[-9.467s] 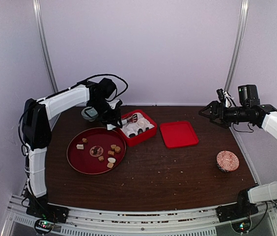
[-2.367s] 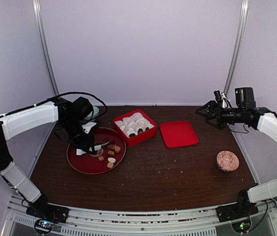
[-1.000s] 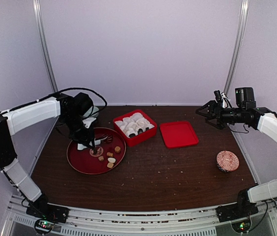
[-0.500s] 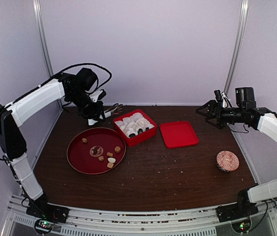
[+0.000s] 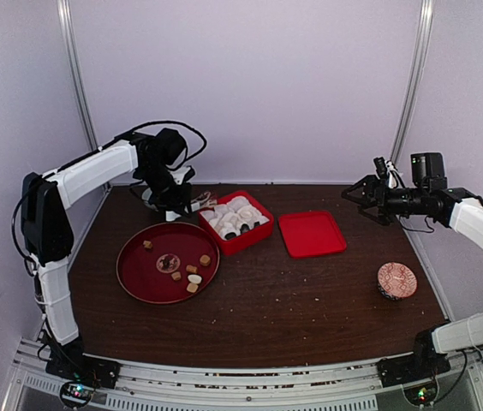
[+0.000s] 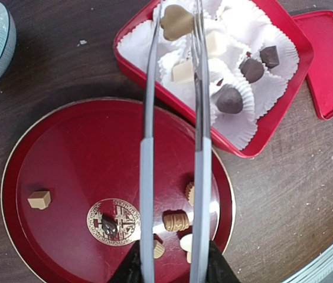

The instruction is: Pack the chocolate

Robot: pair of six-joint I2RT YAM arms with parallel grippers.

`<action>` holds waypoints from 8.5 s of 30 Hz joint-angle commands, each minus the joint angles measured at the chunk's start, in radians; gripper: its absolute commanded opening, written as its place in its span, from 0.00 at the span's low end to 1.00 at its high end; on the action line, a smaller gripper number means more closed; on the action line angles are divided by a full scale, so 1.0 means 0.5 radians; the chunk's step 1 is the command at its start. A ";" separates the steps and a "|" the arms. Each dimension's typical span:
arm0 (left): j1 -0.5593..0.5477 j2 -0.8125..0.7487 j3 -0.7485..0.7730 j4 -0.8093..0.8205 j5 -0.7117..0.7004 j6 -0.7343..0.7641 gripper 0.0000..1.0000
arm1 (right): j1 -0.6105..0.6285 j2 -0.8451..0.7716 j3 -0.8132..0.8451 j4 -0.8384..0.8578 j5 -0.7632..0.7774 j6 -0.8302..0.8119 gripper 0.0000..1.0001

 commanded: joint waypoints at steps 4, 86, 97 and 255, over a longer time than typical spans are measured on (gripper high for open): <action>0.039 0.037 0.078 -0.017 -0.039 0.038 0.19 | 0.015 -0.019 0.007 0.004 0.020 -0.015 1.00; -0.231 -0.858 -1.451 0.365 0.009 0.246 0.37 | 0.021 -0.025 -0.121 0.155 -0.002 0.029 1.00; -0.232 -0.796 -1.437 0.356 -0.041 0.214 0.35 | 0.021 0.002 -0.111 0.187 -0.017 0.058 1.00; -0.089 -1.197 -1.492 -0.171 0.075 0.175 0.33 | 0.030 0.043 -0.158 0.245 -0.044 0.088 1.00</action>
